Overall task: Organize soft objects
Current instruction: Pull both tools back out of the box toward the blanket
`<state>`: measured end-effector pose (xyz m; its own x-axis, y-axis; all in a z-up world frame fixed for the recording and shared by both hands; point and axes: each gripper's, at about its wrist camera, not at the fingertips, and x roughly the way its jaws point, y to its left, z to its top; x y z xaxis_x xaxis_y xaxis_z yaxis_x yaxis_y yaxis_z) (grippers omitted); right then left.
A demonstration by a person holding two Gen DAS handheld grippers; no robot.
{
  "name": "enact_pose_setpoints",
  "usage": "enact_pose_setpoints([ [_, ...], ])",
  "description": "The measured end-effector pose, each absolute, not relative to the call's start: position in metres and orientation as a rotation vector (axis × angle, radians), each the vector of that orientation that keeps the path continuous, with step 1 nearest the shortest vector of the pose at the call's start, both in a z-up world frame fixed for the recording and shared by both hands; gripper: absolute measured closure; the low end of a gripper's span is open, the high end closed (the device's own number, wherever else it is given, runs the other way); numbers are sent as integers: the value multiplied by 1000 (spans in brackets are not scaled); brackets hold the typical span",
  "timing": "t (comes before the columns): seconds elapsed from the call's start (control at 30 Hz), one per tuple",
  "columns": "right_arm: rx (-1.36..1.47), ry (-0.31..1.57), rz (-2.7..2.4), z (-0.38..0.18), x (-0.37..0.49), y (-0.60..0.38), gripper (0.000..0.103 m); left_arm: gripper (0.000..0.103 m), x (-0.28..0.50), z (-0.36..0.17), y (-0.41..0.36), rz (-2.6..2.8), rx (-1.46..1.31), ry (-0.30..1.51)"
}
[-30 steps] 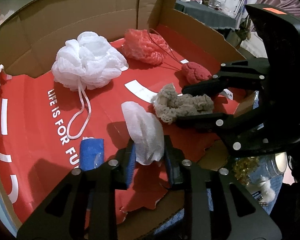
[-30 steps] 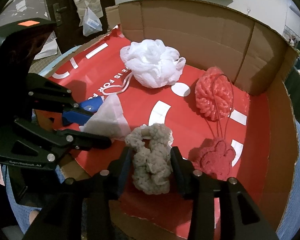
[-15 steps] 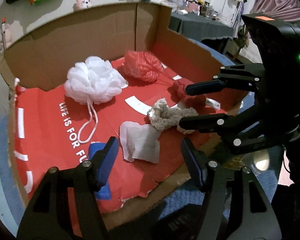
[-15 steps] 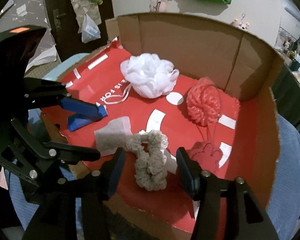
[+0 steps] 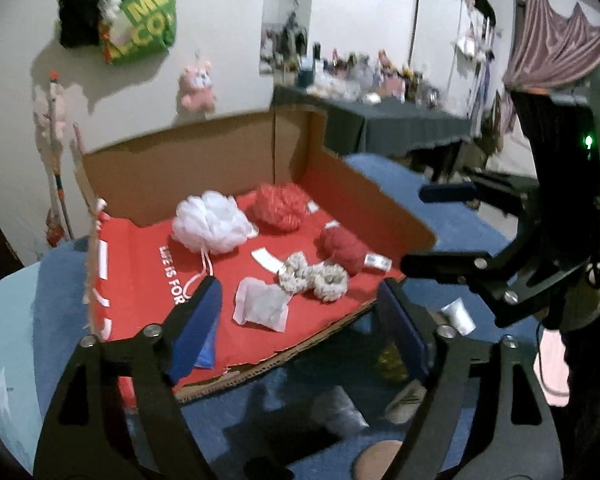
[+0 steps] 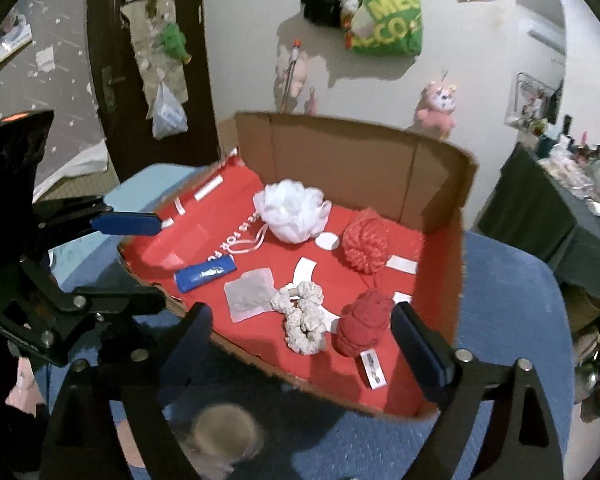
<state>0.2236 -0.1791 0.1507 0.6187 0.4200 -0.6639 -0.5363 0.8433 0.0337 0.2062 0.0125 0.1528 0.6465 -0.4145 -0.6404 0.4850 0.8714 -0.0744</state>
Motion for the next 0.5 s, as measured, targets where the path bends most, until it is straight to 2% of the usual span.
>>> enact_pose_setpoints([
  [0.07, -163, 692, 538, 158, 209, -183, 3, 16, 194, 161, 13, -502, 95, 662],
  [0.17, -167, 642, 503, 169, 185, -187, 2, 15, 168, 174, 13, -473, 88, 577],
  [0.23, -164, 612, 482, 174, 170, -190, 0, 10, 153, 180, 13, -462, 79, 544],
  [0.3, -159, 579, 462, 179, 154, -192, 0, 6, 136, 183, 12, -437, 81, 499],
  [0.5, -136, 488, 395, 185, 107, -199, 0, 6, 91, 186, 11, -370, 81, 399],
])
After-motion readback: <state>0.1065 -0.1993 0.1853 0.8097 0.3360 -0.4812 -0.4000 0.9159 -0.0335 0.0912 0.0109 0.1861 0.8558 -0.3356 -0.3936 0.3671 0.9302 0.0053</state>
